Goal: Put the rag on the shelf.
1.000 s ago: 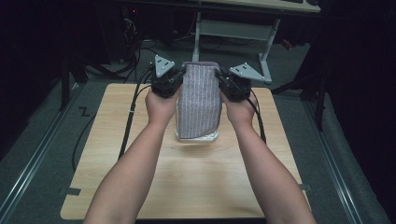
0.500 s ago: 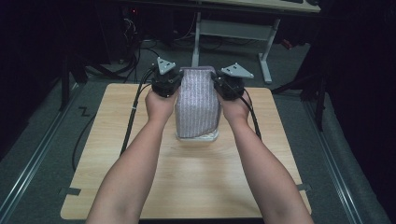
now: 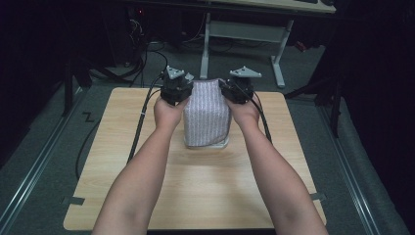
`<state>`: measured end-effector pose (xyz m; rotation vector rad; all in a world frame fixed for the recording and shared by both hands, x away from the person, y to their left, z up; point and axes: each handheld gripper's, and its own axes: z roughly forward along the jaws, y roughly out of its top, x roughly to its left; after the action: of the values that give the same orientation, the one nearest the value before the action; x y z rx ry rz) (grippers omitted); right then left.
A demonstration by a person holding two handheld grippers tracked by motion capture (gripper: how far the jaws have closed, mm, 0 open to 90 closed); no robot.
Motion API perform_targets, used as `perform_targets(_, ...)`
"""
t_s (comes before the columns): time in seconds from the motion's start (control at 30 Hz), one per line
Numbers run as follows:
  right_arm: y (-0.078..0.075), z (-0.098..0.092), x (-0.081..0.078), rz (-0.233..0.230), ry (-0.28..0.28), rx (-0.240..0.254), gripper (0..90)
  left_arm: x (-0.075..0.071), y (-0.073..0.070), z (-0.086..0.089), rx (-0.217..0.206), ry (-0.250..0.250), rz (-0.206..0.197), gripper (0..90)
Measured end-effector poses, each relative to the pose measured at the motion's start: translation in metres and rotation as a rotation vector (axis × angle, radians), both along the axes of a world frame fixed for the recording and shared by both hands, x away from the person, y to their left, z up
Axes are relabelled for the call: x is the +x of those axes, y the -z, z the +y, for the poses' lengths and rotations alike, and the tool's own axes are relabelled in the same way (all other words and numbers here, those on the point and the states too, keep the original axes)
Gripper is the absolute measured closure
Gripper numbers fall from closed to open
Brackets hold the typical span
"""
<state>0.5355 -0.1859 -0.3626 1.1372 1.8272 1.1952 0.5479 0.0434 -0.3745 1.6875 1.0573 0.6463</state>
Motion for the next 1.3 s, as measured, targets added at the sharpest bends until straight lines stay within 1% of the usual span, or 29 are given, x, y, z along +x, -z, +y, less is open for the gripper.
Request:
perform_targets(0.07, 0.000, -0.001, 0.000, 0.005, 0.004, 0.003, 65.6, 0.000, 0.000, 0.001, -0.001, -0.002, 0.000, 65.1)
perform_targets(0.13, 0.001, -0.002, -0.001, 0.012, -0.009, -0.003, 64.8, -0.002, 0.001, 0.004, -0.005, -0.006, -0.003, 63.9)
perform_targets(0.17, 0.001, -0.003, -0.002, 0.017, -0.012, -0.005, 63.7, -0.003, 0.001, 0.004, -0.007, -0.007, 0.003, 63.3)
perform_targets(0.27, 0.001, -0.004, -0.005, 0.023, -0.019, -0.009, 61.8, -0.009, -0.002, 0.009, -0.020, -0.011, -0.002, 62.8)
perform_targets(0.3, 0.001, -0.004, -0.005, 0.023, -0.019, -0.009, 61.8, -0.009, -0.002, 0.009, -0.020, -0.011, -0.002, 62.6)
perform_targets(0.37, 0.000, -0.005, -0.008, 0.028, -0.021, -0.012, 60.3, -0.012, -0.002, 0.009, -0.008, -0.003, -0.003, 62.4)
perform_targets(0.43, 0.001, -0.005, -0.008, 0.025, -0.021, -0.020, 59.7, -0.012, -0.002, 0.009, -0.008, -0.002, -0.002, 62.3)
perform_targets(0.47, 0.001, -0.004, -0.009, 0.021, -0.015, -0.035, 59.2, -0.013, -0.002, 0.009, -0.006, 0.000, -0.002, 62.1)
perform_targets(0.5, 0.001, -0.005, -0.010, 0.030, -0.016, -0.034, 56.8, -0.014, -0.002, 0.009, -0.022, 0.001, -0.007, 61.8)
perform_targets(0.53, 0.001, -0.005, -0.010, 0.030, -0.016, -0.034, 56.8, -0.014, -0.002, 0.009, -0.022, 0.001, -0.007, 61.8)
perform_targets(0.57, 0.001, -0.005, -0.010, 0.035, -0.017, -0.024, 55.0, -0.015, -0.002, 0.010, -0.031, 0.002, -0.012, 61.9)
perform_targets(0.7, -0.001, -0.005, -0.014, 0.026, -0.021, -0.028, 53.1, -0.019, -0.004, 0.012, -0.028, 0.007, -0.017, 61.3)
perform_targets(0.73, -0.002, -0.005, -0.017, 0.016, -0.028, -0.021, 52.2, -0.020, -0.004, 0.012, -0.022, 0.008, -0.016, 60.9)
perform_targets(0.8, -0.002, -0.005, -0.018, 0.015, -0.030, -0.020, 51.7, -0.023, -0.005, 0.014, -0.020, 0.015, -0.021, 60.7)
perform_targets(0.87, -0.003, -0.007, -0.022, 0.013, -0.036, -0.015, 50.5, -0.027, -0.005, 0.018, -0.044, 0.021, -0.031, 60.1)
perform_targets(0.9, -0.002, -0.008, -0.024, 0.010, -0.034, -0.014, 50.2, -0.028, -0.004, 0.020, -0.047, 0.021, -0.033, 60.1)
perform_targets(0.97, -0.002, -0.011, -0.029, 0.006, -0.029, -0.010, 49.7, -0.031, -0.003, 0.026, -0.045, 0.017, -0.028, 59.7)
perform_targets(1.0, -0.002, -0.012, -0.031, 0.008, -0.027, -0.006, 49.1, -0.032, -0.003, 0.029, -0.039, 0.016, -0.014, 59.2)
perform_targets(1.03, -0.001, -0.014, -0.033, 0.008, -0.028, -0.004, 48.9, -0.035, -0.002, 0.031, -0.036, 0.014, -0.020, 59.0)
perform_targets(1.07, -0.001, -0.018, -0.037, 0.006, -0.028, 0.005, 47.9, -0.040, -0.001, 0.036, -0.035, 0.008, -0.033, 58.7)
perform_targets(1.13, -0.001, -0.020, -0.040, 0.005, -0.029, 0.010, 47.6, -0.042, 0.000, 0.037, -0.033, 0.007, -0.032, 58.4)
perform_targets(1.17, -0.001, -0.021, -0.041, 0.008, -0.030, 0.013, 46.2, -0.046, 0.001, 0.040, -0.028, 0.011, -0.031, 58.4)
perform_targets(1.2, 0.000, -0.023, -0.045, 0.004, -0.032, 0.000, 45.9, -0.047, 0.001, 0.041, -0.022, 0.011, -0.033, 58.1)
perform_targets(1.23, 0.001, -0.025, -0.051, -0.008, -0.035, -0.010, 46.1, -0.053, 0.002, 0.045, -0.017, 0.013, -0.036, 58.1)
perform_targets(1.3, 0.001, -0.026, -0.054, -0.014, -0.039, -0.014, 46.3, -0.055, 0.003, 0.046, -0.012, 0.012, -0.034, 58.0)
